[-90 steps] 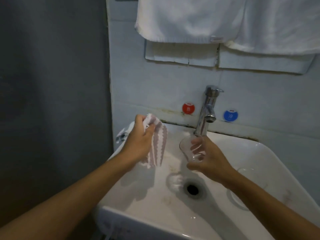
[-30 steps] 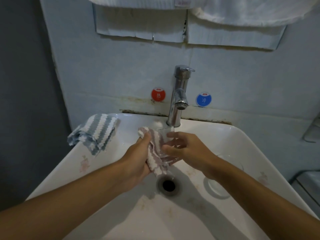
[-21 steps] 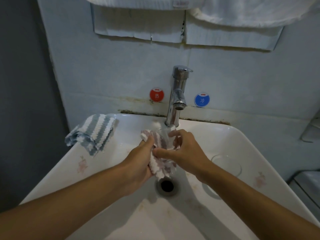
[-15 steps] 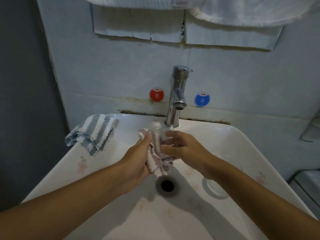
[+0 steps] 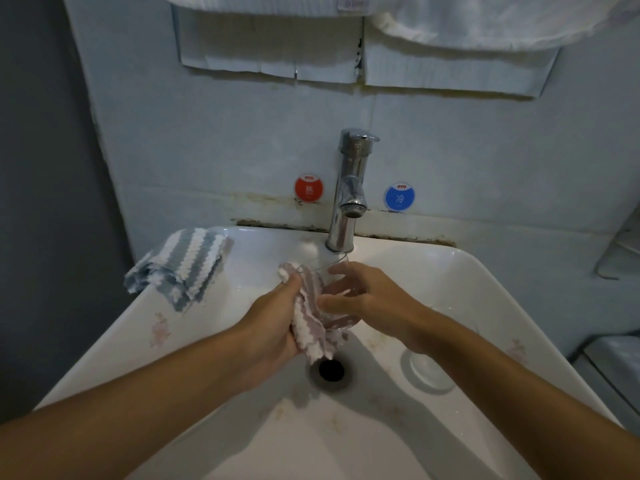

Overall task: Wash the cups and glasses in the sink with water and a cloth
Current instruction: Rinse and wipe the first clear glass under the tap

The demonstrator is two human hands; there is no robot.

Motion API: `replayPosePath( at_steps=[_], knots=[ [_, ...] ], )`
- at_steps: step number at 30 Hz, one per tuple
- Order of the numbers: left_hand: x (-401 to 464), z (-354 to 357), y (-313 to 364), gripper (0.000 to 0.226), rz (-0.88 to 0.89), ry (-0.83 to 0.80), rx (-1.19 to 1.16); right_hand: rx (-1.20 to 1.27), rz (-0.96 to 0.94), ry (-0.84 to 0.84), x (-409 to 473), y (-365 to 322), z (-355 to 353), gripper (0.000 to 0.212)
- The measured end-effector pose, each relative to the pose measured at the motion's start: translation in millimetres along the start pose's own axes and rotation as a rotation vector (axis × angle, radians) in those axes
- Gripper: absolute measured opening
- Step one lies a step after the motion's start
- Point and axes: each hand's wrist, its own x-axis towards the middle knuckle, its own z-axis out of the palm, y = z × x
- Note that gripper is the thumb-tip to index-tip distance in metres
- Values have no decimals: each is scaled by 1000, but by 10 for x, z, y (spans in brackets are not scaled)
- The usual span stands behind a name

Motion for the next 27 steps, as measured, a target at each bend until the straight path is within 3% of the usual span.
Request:
replayPosePath(
  at_steps=[7, 9, 12, 14, 24, 27],
  knots=[
    [-45, 60, 18, 52, -3, 41, 40, -176, -117, 230, -47, -15, 71, 70],
    [-49, 51, 18, 53, -8, 44, 41, -216, -134, 157, -58, -30, 80, 61],
    [-70, 23, 34, 57, -10, 52, 50, -61, -16, -93, -66, -56, 11, 53],
    [-81, 21, 42, 57, -14, 73, 49, -30, 11, -140, -61, -60, -56, 50],
    [-110, 60, 91, 51, -77, 129, -54, -315, -192, 159, -81, -53, -42, 69],
    [-97, 54, 122, 51, -100, 197, -111, -285, -296, 254, -103, -86, -28, 69]
  ],
)
